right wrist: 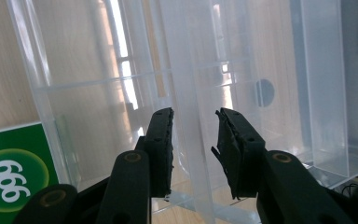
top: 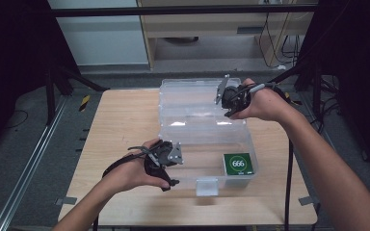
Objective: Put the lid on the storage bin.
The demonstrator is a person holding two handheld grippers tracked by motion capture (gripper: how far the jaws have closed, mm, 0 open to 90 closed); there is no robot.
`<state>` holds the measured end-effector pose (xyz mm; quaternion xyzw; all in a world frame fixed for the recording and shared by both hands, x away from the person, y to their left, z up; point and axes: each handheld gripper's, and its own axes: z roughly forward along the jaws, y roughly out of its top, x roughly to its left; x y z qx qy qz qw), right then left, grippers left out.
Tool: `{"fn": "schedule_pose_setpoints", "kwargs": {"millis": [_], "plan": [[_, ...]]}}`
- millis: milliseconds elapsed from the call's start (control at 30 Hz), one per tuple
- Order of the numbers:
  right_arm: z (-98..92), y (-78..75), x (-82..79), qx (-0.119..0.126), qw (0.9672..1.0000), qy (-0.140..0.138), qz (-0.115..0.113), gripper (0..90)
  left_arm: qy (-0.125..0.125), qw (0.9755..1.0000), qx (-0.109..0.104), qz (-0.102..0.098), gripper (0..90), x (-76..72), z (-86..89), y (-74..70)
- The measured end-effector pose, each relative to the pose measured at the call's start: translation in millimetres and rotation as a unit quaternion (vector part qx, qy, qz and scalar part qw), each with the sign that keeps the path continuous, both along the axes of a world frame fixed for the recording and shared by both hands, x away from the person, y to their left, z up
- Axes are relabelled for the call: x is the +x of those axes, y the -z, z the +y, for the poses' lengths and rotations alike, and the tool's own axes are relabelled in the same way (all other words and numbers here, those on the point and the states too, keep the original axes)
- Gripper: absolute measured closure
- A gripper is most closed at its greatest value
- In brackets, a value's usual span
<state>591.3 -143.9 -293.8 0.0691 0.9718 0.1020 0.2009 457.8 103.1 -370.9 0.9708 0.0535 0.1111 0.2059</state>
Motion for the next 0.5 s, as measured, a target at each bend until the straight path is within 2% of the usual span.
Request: {"fn": "schedule_pose_setpoints", "kwargs": {"millis": [200, 500], "plan": [[1.8, 4.5, 3.1, -0.007, 0.9999, -0.004, 0.007, 70.6, 0.010, 0.9997, 0.022, 0.006, 12.9, -3.3, -2.7, 8.4], [0.1, 7.1, 4.8, -0.008, 0.9999, -0.007, 0.008, 76.9, 0.016, 0.9990, 0.037, 0.022, 24.4, -6.3, -4.5, 22.6]]}}
